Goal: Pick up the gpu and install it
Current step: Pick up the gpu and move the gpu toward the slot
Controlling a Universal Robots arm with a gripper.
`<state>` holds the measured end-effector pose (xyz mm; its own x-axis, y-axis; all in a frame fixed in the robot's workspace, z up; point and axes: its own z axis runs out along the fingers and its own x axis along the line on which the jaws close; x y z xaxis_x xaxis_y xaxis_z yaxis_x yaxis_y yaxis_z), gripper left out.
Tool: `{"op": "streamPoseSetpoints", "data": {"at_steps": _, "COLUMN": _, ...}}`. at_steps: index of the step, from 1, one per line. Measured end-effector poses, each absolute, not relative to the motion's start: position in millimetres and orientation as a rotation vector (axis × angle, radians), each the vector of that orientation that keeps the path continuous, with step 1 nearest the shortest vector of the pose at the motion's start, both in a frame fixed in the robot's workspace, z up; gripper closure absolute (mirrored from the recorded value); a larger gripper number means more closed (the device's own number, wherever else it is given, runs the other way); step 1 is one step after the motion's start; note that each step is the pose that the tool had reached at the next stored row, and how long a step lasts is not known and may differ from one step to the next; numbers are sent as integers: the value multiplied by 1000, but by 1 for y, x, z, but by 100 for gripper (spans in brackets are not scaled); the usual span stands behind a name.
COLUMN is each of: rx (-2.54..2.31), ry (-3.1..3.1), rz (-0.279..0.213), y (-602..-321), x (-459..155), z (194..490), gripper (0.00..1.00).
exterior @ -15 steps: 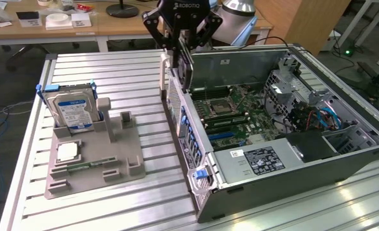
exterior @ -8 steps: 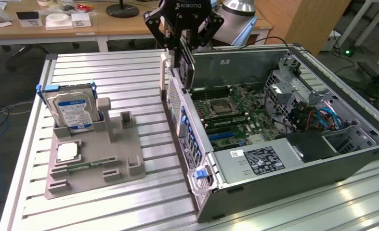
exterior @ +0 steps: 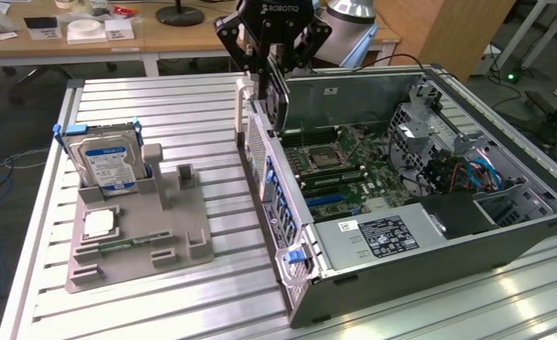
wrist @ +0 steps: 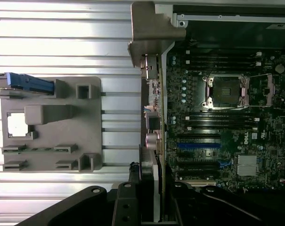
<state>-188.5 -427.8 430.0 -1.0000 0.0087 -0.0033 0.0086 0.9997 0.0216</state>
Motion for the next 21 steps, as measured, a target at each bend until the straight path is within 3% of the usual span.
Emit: {"op": "streamPoseSetpoints", "data": {"at_steps": 21, "rx": 14, "ry": 3138, "rz": 34, "y": -428, "x": -176, "z": 430, "gripper": 72}}
